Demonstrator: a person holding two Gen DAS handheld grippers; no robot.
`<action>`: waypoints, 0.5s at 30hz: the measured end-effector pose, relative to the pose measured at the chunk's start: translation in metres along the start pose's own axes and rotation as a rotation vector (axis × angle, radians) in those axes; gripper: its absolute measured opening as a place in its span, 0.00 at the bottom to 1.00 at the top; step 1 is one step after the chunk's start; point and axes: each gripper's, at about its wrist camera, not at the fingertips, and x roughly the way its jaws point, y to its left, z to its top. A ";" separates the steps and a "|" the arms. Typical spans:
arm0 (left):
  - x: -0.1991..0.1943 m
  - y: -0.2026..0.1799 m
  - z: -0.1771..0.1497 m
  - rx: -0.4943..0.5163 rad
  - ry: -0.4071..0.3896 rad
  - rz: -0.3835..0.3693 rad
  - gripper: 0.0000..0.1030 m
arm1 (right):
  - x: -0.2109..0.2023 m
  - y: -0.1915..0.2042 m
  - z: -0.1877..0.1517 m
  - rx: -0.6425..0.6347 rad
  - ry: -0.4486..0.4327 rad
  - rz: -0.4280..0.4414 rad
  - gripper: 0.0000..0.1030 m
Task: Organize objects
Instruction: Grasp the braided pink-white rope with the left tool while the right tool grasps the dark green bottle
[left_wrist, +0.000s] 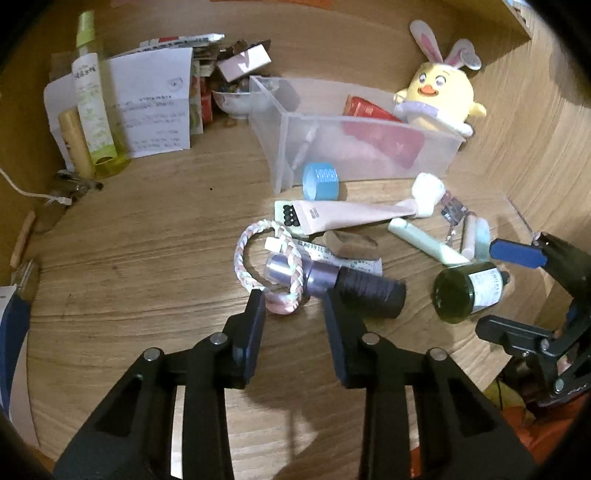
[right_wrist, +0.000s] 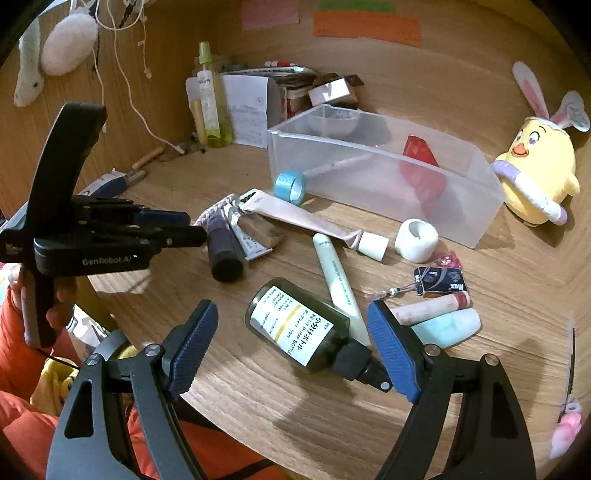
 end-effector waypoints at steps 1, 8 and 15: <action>0.002 0.001 0.001 -0.004 0.001 0.000 0.31 | 0.001 0.000 0.000 -0.002 0.002 -0.006 0.78; 0.009 0.012 0.003 -0.058 0.013 -0.006 0.16 | 0.005 -0.003 -0.002 0.009 0.005 -0.006 0.58; -0.005 0.013 0.005 -0.074 -0.036 0.018 0.10 | -0.006 -0.006 0.000 0.028 -0.039 -0.011 0.57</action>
